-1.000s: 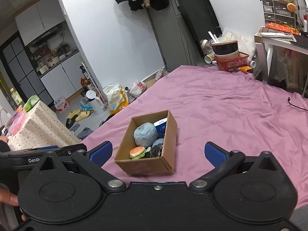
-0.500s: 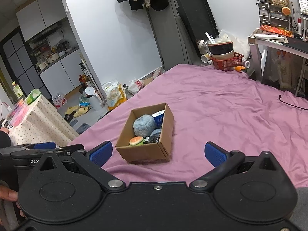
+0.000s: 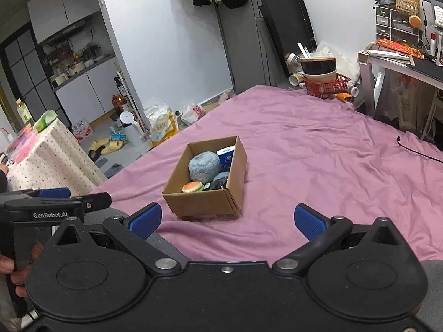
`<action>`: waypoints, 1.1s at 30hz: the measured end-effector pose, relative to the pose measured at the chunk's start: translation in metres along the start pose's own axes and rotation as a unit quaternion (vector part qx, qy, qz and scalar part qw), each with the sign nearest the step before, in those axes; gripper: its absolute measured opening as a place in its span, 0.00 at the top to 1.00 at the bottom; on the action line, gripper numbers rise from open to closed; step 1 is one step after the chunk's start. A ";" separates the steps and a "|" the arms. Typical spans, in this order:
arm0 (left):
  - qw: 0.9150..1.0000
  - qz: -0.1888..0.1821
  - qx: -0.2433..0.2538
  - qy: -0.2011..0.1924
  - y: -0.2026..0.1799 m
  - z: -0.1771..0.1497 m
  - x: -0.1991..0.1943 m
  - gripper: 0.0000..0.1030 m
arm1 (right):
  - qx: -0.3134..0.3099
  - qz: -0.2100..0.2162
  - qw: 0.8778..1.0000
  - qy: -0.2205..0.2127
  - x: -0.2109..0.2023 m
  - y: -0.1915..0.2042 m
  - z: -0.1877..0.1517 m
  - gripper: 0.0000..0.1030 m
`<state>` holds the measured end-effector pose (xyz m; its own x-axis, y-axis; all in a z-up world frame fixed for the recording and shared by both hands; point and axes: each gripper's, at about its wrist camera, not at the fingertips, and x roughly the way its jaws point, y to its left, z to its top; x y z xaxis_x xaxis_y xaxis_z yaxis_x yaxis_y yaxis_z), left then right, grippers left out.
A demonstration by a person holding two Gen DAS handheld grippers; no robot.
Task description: Organize soft objects
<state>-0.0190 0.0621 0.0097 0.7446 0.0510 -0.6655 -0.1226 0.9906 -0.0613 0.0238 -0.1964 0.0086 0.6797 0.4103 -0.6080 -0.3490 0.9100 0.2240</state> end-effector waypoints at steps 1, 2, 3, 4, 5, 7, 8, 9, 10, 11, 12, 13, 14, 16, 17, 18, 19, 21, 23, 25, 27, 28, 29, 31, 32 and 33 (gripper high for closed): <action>1.000 0.000 0.000 0.000 0.000 0.000 0.000 0.00 | -0.001 0.000 1.000 -0.001 0.000 0.001 0.000 0.00; 1.000 0.001 0.001 0.000 0.000 -0.001 0.000 0.00 | -0.001 0.001 1.000 -0.001 0.000 0.001 -0.001 0.00; 1.000 0.001 0.001 0.000 0.000 0.000 0.000 0.00 | -0.001 0.001 1.000 -0.001 0.001 0.001 -0.001 0.00; 1.000 0.001 0.001 0.000 0.000 -0.001 0.000 0.00 | -0.002 0.002 1.000 -0.001 0.001 0.002 -0.001 0.00; 1.000 0.000 0.000 0.001 -0.001 0.000 0.000 0.00 | -0.003 0.002 1.000 -0.001 0.001 0.002 -0.001 0.00; 1.000 -0.002 0.001 0.001 0.000 -0.001 -0.001 0.00 | -0.001 0.002 1.000 -0.001 0.001 0.001 -0.001 0.00; 1.000 -0.003 0.001 0.001 0.001 0.000 0.000 0.00 | 0.000 0.002 1.000 0.000 0.002 0.002 -0.001 0.00; 1.000 -0.003 0.001 0.002 0.001 0.000 0.001 0.00 | 0.001 0.003 1.000 0.000 0.002 0.002 -0.001 0.00; 1.000 -0.003 0.001 0.002 0.002 0.000 0.000 0.00 | 0.001 0.003 1.000 -0.001 0.001 0.002 0.000 0.00; 1.000 -0.003 0.001 0.002 0.001 0.000 0.001 0.00 | 0.000 0.002 1.000 0.000 0.001 0.002 0.000 0.00; 1.000 -0.003 0.001 0.001 0.001 0.000 0.001 0.00 | 0.000 0.002 1.000 0.000 0.001 0.002 0.000 0.00; 1.000 -0.004 0.001 0.001 0.001 0.000 0.001 0.00 | 0.000 0.002 1.000 0.000 0.001 0.002 0.000 0.00; 1.000 -0.004 0.002 0.001 0.001 0.000 0.002 0.00 | 0.001 0.002 1.000 -0.001 0.001 0.002 0.000 0.00; 1.000 -0.007 0.003 0.001 0.001 -0.001 0.002 0.00 | 0.003 0.000 1.000 -0.002 0.001 0.001 0.000 0.00; 1.000 -0.007 0.004 0.001 -0.001 0.002 0.003 0.00 | 0.003 0.000 1.000 -0.002 0.001 0.001 0.001 0.00; 1.000 -0.008 0.005 0.001 -0.001 0.002 0.004 0.00 | 0.004 -0.001 1.000 -0.002 0.001 0.000 0.001 0.00; 1.000 -0.008 0.006 0.001 -0.001 0.003 0.004 0.00 | 0.005 -0.002 1.000 -0.003 0.001 0.000 0.002 0.00; 1.000 -0.010 0.006 0.001 -0.002 0.005 0.007 0.00 | 0.006 -0.003 1.000 -0.004 0.001 0.000 0.003 0.00; 1.000 -0.010 0.006 0.001 -0.002 0.006 0.008 0.00 | 0.007 -0.003 1.000 -0.005 0.001 -0.001 0.004 0.00; 1.000 -0.011 0.007 0.000 -0.002 0.006 0.008 0.00 | 0.007 -0.004 1.000 -0.006 0.001 0.000 0.003 0.00; 1.000 -0.012 0.007 0.000 -0.003 0.007 0.009 0.00 | 0.007 -0.005 1.000 -0.006 0.001 0.001 0.003 0.00; 1.000 -0.012 0.006 0.000 -0.003 0.007 0.009 0.00 | 0.007 -0.006 1.000 -0.007 0.001 0.001 0.004 0.00; 1.000 -0.012 0.007 0.000 -0.003 0.007 0.009 0.00 | 0.007 -0.006 1.000 -0.007 0.001 0.001 0.004 0.00; 1.000 -0.011 0.007 0.000 -0.003 0.007 0.009 0.00 | 0.007 -0.006 1.000 -0.007 0.001 0.001 0.004 0.00; 1.000 -0.012 0.007 0.000 -0.003 0.007 0.009 0.00 | 0.007 -0.006 1.000 -0.007 0.001 0.001 0.004 0.00; 1.000 -0.012 0.007 0.000 -0.003 0.007 0.009 0.00 | 0.007 -0.006 1.000 -0.008 0.001 0.002 0.003 0.00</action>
<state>-0.0074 0.0604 0.0090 0.7470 0.0278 -0.6643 -0.0965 0.9931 -0.0669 0.0261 -0.1943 0.0109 0.6939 0.4007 -0.5983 -0.3325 0.9153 0.2274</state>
